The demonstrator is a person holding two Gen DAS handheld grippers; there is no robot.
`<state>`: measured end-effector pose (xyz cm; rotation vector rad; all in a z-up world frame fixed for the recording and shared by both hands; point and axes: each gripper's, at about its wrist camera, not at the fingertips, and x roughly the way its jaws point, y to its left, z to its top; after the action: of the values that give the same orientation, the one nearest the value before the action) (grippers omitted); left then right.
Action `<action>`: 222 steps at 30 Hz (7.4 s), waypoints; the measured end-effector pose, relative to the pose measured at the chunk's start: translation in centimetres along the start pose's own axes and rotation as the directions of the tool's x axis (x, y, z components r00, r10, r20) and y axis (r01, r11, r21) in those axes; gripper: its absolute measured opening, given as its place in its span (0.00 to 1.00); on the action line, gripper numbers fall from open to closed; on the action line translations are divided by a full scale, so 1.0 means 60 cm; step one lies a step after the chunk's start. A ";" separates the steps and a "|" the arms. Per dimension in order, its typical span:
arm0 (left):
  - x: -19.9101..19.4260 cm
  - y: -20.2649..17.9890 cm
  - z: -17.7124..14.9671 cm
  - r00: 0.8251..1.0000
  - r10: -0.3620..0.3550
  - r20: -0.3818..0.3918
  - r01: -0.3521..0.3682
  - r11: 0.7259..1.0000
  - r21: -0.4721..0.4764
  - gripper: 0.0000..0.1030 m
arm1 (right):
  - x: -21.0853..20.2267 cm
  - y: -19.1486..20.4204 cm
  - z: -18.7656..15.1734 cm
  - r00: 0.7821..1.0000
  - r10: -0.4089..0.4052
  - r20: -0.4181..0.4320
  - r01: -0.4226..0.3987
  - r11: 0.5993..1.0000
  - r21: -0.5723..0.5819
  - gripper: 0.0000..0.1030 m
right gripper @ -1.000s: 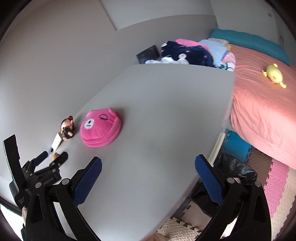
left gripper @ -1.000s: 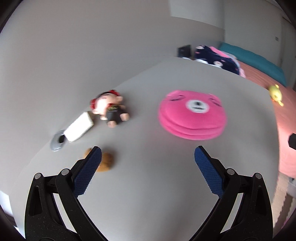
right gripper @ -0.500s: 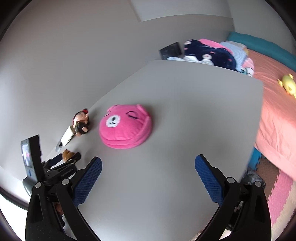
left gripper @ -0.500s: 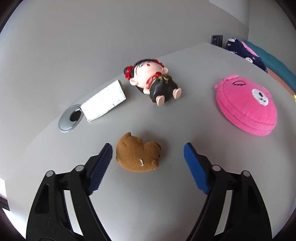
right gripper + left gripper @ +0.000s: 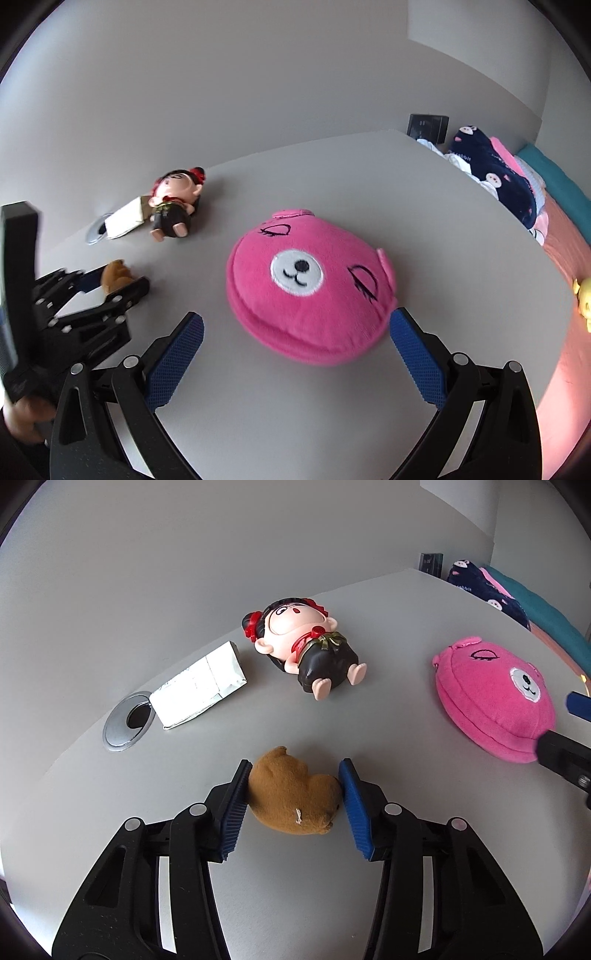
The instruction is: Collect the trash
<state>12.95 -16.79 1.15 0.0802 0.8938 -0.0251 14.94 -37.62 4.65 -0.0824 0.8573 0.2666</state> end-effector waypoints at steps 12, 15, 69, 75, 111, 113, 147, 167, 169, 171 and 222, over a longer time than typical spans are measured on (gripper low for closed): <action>-0.005 0.017 -0.008 0.999 -0.038 -0.006 0.038 0.999 -0.024 0.46 | 0.054 0.034 0.040 0.998 -0.058 -0.001 0.057 0.974 -0.220 0.97; -0.006 0.018 -0.008 0.999 -0.039 -0.006 0.039 0.999 -0.024 0.46 | 0.077 0.038 0.031 0.992 -0.118 -0.036 0.103 0.954 -0.281 0.97; -0.176 -0.354 -0.054 0.945 -0.322 0.057 0.274 0.874 0.400 0.45 | -0.296 -0.303 -0.245 0.964 -0.183 0.191 0.087 0.900 0.427 0.67; -0.212 -0.451 -0.094 0.925 -0.378 0.018 0.320 0.806 0.497 0.46 | -0.335 -0.351 -0.309 0.955 -0.215 0.202 0.090 0.865 0.494 0.67; -0.216 -0.642 -0.188 0.920 -0.379 -0.098 0.352 0.691 0.632 0.94 | -0.396 -0.528 -0.473 0.914 -0.395 0.093 0.177 0.593 0.785 0.98; -0.217 -0.638 -0.185 0.918 -0.384 -0.098 0.356 0.690 0.630 0.94 | -0.396 -0.523 -0.467 0.913 -0.395 0.097 0.176 0.599 0.781 0.98; -0.158 -0.359 -0.055 0.931 -0.364 -0.018 0.343 0.858 0.382 0.94 | -0.287 -0.317 -0.245 0.957 -0.244 0.154 0.119 0.821 0.558 0.98; -0.093 -0.085 0.013 0.975 -0.215 0.050 0.202 0.959 0.198 0.94 | -0.171 -0.156 -0.129 0.986 -0.099 0.131 0.034 0.905 0.424 0.98; -0.083 -0.057 0.019 0.981 -0.185 0.055 0.172 0.967 0.189 0.94 | -0.160 -0.140 -0.121 0.989 -0.073 0.129 0.013 0.910 0.414 0.98; -0.074 -0.030 0.024 0.985 -0.157 0.066 0.142 0.973 0.183 0.94 | -0.152 -0.125 -0.113 0.990 -0.057 0.128 0.001 0.915 0.403 0.98; 0.056 0.152 0.074 0.983 -0.183 0.026 0.181 0.981 0.071 0.50 | 0.192 0.233 0.131 0.996 -0.004 -0.090 0.015 0.993 0.121 0.63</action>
<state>19.04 -8.01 1.85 0.0612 0.8654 -0.2269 24.18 -20.43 1.56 0.0148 0.9601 0.2023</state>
